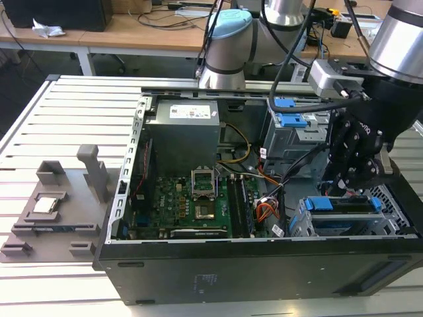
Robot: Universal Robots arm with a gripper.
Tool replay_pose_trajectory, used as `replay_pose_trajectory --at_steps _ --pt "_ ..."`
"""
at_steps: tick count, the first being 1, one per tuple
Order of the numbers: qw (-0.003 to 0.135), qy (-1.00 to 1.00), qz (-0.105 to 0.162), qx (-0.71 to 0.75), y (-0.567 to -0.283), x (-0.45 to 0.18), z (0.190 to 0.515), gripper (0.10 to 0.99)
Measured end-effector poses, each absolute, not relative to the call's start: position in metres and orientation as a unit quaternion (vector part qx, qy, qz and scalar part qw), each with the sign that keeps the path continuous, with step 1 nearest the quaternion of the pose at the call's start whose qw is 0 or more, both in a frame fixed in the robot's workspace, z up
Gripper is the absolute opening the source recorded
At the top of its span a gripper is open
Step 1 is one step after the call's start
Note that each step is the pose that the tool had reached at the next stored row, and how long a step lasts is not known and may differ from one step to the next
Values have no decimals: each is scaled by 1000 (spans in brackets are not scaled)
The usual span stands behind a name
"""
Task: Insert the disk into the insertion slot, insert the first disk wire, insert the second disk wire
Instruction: 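Insert the second disk wire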
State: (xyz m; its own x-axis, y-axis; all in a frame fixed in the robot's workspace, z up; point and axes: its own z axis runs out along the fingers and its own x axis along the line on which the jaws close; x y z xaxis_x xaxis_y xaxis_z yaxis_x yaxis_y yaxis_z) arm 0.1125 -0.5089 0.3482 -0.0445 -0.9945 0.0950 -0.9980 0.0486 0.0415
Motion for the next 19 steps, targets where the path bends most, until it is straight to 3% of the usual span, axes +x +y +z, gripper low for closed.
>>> replay_pose_trajectory --at_steps 3,11,12,14,19 --pt "67 -721 37 689 -505 112 346 361" --pt "67 -721 37 689 -503 112 342 361" --pt "67 -721 37 689 -503 112 342 349" --pt "67 -721 37 689 -503 112 342 216" --pt "67 -721 37 689 -503 112 342 153"
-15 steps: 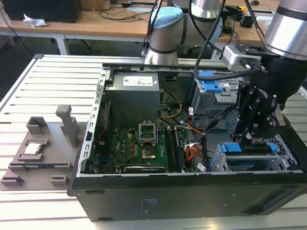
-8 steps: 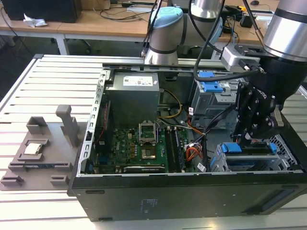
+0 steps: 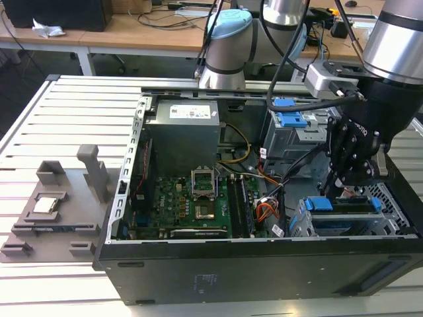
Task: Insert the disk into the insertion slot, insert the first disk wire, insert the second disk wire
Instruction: 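Insert the second disk wire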
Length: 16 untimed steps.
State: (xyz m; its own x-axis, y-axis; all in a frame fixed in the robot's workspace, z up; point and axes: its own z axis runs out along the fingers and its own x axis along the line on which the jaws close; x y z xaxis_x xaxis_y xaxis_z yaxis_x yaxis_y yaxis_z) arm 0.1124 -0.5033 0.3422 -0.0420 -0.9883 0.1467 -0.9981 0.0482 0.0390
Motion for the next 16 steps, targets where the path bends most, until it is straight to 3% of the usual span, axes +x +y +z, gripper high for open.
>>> replay_pose_trajectory --at_steps 5,11,16 --pt "67 -721 32 689 -504 126 342 153" --pt "39 -721 3 691 -521 129 342 153" --pt "28 -721 -9 692 -527 131 342 153"
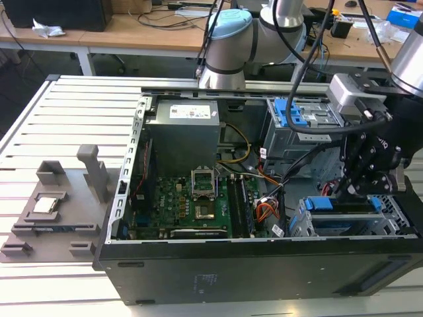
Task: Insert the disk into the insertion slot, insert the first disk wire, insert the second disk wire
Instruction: 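Insert the second disk wire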
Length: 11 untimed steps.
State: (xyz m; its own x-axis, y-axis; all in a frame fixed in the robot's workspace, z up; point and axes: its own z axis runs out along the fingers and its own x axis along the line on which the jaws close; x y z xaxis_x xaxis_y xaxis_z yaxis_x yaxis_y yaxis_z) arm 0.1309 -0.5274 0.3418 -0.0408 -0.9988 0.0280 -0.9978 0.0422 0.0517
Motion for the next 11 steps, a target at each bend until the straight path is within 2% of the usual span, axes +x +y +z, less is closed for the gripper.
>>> replay_pose_trajectory --at_steps 11 --pt "25 -717 -12 697 -532 132 343 153"
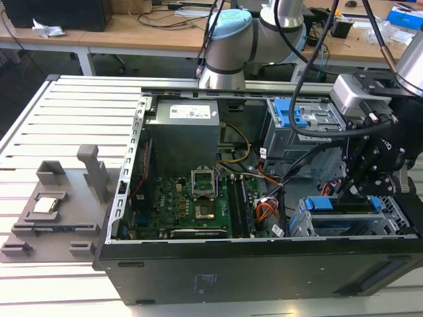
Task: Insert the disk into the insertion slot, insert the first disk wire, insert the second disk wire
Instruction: 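Insert the second disk wire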
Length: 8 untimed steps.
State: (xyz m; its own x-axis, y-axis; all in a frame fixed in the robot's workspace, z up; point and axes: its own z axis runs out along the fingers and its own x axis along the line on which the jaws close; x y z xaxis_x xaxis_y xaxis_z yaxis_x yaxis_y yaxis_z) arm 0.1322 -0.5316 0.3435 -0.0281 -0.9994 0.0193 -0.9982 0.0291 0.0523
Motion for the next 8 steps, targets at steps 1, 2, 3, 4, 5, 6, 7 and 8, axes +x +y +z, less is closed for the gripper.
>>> replay_pose_trajectory --at_steps 1,2,3,4,5,6,7,8 --pt "25 -715 -12 698 -532 132 343 153" --pt "25 -715 -12 699 -532 133 343 153" --pt "25 -715 -12 699 -532 134 343 153" --pt "25 -714 -13 699 -532 136 343 153" --pt "25 -714 -13 699 -532 137 343 153" --pt "23 -715 -15 699 -532 137 342 153" --pt "22 -714 -16 699 -532 137 342 153" --pt "21 -714 -17 699 -532 137 341 153"
